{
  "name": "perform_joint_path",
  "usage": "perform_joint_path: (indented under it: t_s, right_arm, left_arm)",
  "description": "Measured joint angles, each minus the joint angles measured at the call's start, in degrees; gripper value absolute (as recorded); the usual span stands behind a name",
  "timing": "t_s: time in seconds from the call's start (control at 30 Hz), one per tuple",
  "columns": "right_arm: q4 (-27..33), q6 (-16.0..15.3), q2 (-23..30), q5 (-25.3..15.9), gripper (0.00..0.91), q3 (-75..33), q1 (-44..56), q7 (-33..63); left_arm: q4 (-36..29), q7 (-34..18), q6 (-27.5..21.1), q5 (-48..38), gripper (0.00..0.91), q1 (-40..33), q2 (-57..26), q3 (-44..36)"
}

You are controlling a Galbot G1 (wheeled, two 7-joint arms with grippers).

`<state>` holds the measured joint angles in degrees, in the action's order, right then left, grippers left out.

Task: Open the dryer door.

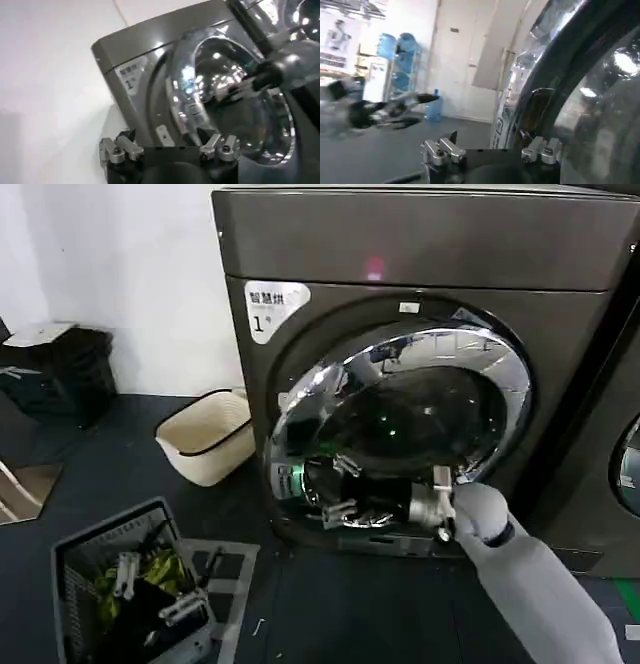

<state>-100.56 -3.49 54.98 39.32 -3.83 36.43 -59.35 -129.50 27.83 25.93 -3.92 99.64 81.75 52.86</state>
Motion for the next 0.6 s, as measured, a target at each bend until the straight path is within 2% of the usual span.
perform_joint_path:
  t_s: [0.17,0.4,0.6]
  right_arm:
    - [-2.2,0.4,-2.2,1.7,0.907,-1.3,1.5,-4.1]
    - [-4.5,0.7,-5.0,3.8,0.907,-3.1,3.6,-11.1]
    - [-5.2,3.0,-7.6,4.5,0.907,-5.8,6.1,-18.0]
  left_arm:
    - [1.4,-0.1,-1.7,-2.1,0.907,-3.5,-2.1,1.5]
    - [4.4,-1.1,-2.5,-1.4,0.907,-8.6,-4.7,-0.2]
    - [7.6,-1.5,-3.2,-1.3,0.907,-12.6,-7.3,-2.6]
